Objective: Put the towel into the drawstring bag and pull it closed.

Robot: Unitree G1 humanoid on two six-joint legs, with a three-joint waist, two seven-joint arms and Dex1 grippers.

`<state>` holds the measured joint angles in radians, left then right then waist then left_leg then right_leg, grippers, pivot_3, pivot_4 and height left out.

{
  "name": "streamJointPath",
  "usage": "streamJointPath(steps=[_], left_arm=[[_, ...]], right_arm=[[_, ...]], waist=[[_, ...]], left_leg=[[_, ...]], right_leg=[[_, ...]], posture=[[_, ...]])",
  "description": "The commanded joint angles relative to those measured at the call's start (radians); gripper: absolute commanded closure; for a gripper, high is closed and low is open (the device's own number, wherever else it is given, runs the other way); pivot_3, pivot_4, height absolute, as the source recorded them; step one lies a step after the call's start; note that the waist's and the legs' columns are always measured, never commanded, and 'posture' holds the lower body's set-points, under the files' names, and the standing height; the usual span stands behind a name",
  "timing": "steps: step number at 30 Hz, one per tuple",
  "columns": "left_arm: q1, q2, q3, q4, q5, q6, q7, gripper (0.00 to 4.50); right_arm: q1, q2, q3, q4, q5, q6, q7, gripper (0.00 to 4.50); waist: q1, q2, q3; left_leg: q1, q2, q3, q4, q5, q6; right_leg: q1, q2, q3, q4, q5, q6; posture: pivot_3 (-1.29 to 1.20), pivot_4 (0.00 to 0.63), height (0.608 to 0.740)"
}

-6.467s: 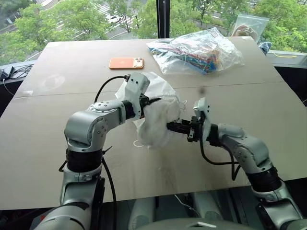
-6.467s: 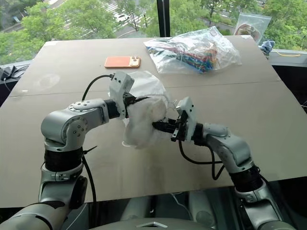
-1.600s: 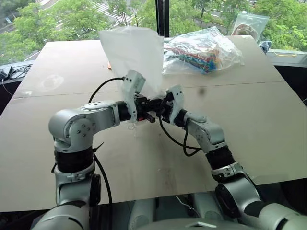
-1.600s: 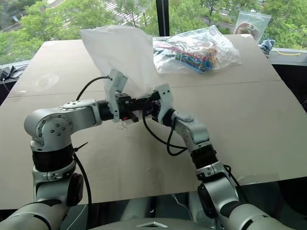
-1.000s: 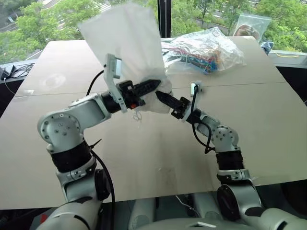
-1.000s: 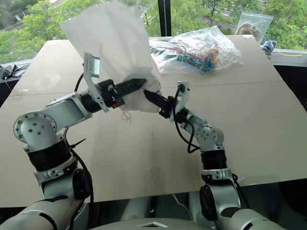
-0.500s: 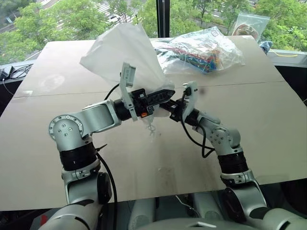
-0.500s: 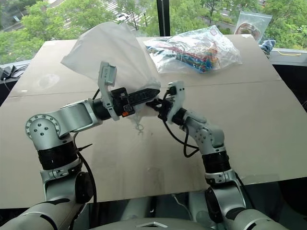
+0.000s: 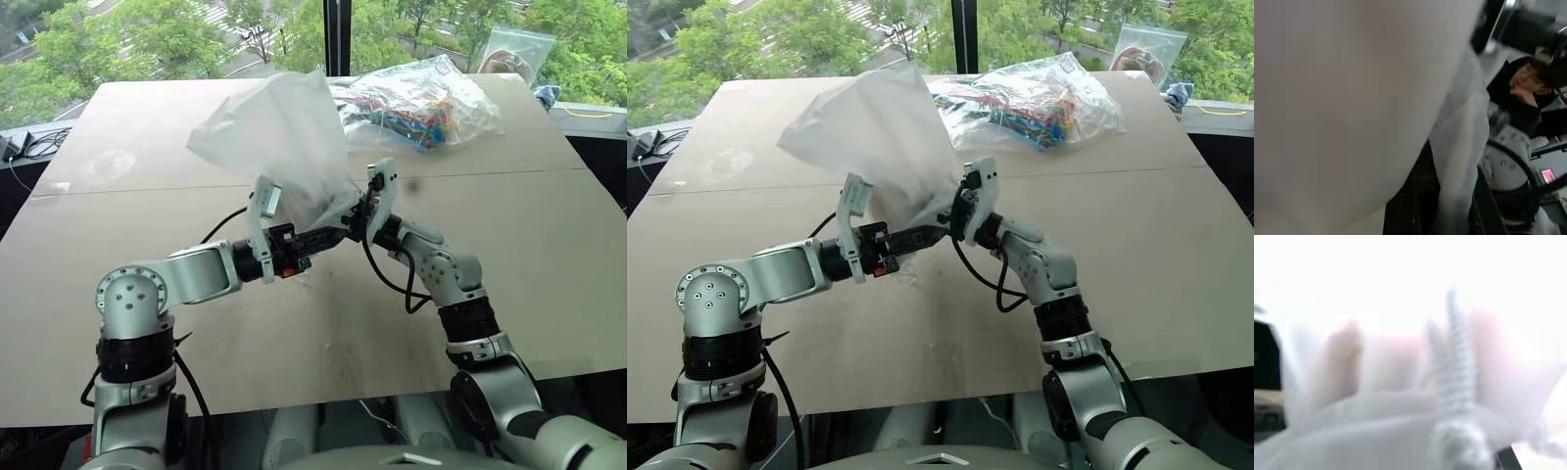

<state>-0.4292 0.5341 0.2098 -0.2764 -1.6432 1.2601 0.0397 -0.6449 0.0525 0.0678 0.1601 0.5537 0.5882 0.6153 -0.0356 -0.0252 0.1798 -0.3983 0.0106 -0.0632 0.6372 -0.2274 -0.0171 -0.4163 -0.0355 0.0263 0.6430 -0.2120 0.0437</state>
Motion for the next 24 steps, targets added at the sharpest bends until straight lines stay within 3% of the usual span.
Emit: streamJointPath(steps=[1, 5, 6, 10, 15, 19, 24], left_arm=[[-0.016, 0.039, -0.031, -0.065, 0.041, -0.033, -0.057, 4.5], [-0.03, 0.087, -0.047, -0.069, 0.171, -0.076, -0.158, 4.5], [-0.027, 0.099, -0.042, -0.063, 0.197, -0.087, -0.187, 4.5], [-0.012, 0.161, -0.034, -0.033, 0.307, -0.113, -0.295, 4.5], [-0.004, 0.221, -0.043, 0.028, 0.45, -0.17, -0.423, 4.5], [-0.015, 0.222, -0.064, 0.04, 0.527, -0.197, -0.487, 4.5], [-0.019, 0.212, -0.065, 0.037, 0.574, -0.192, -0.535, 4.5]], right_arm=[[0.004, -0.017, 0.051, -0.022, -0.043, -0.024, 0.028, 4.08], [0.024, -0.078, 0.144, -0.051, -0.14, -0.047, 0.045, 2.34], [0.029, -0.093, 0.15, -0.065, -0.152, -0.044, 0.042, 1.64], [0.054, -0.174, 0.152, -0.137, -0.17, -0.002, 0.063, 1.49], [0.111, -0.31, 0.17, -0.287, -0.202, 0.031, 0.092, 0.01], [0.155, -0.404, 0.146, -0.446, -0.139, 0.106, 0.135, 0.01], [0.09, -0.406, 0.092, -0.368, -0.253, 0.048, -0.011, 0.01]], waist=[[0.0, 0.0, 0.0], [-0.002, 0.0, 0.0], [-0.003, 0.0, 0.0], [-0.006, 0.0, 0.0], [-0.002, 0.0, 0.0], [-0.002, 0.0, 0.0], [-0.007, 0.0, 0.0]], left_leg=[[0.0, 0.0, 0.0, 0.0, 0.0, 0.0], [0.001, 0.0, 0.0, 0.0, 0.0, 0.0], [0.001, 0.0, 0.001, 0.0, 0.0, 0.0], [0.001, 0.0, 0.001, 0.0, 0.0, 0.0], [0.0, 0.0, 0.001, -0.001, 0.0, 0.0], [0.0, 0.0, 0.001, -0.001, 0.0, 0.0], [0.001, 0.001, 0.001, -0.002, 0.0, 0.0]], right_leg=[[0.0, 0.0, 0.0, 0.0, 0.0, 0.0], [0.0, 0.0, 0.0, 0.0, 0.0, 0.0], [0.0, 0.0, 0.0, 0.0, 0.0, 0.0], [0.0, 0.0, 0.0, 0.0, 0.0, 0.0], [0.0, 0.0, 0.0, -0.001, 0.0, 0.0], [0.0, 0.0, 0.0, -0.001, -0.001, 0.0], [0.0, 0.001, 0.001, -0.001, -0.001, 0.002]], posture=[[0.0, 0.15, 0.74], [0.0, 0.15, 0.74], [0.0, 0.15, 0.74], [0.0, 0.15, 0.74], [0.0, 0.15, 0.74], [0.0, 0.15, 0.74], [0.0, 0.15, 0.74]])
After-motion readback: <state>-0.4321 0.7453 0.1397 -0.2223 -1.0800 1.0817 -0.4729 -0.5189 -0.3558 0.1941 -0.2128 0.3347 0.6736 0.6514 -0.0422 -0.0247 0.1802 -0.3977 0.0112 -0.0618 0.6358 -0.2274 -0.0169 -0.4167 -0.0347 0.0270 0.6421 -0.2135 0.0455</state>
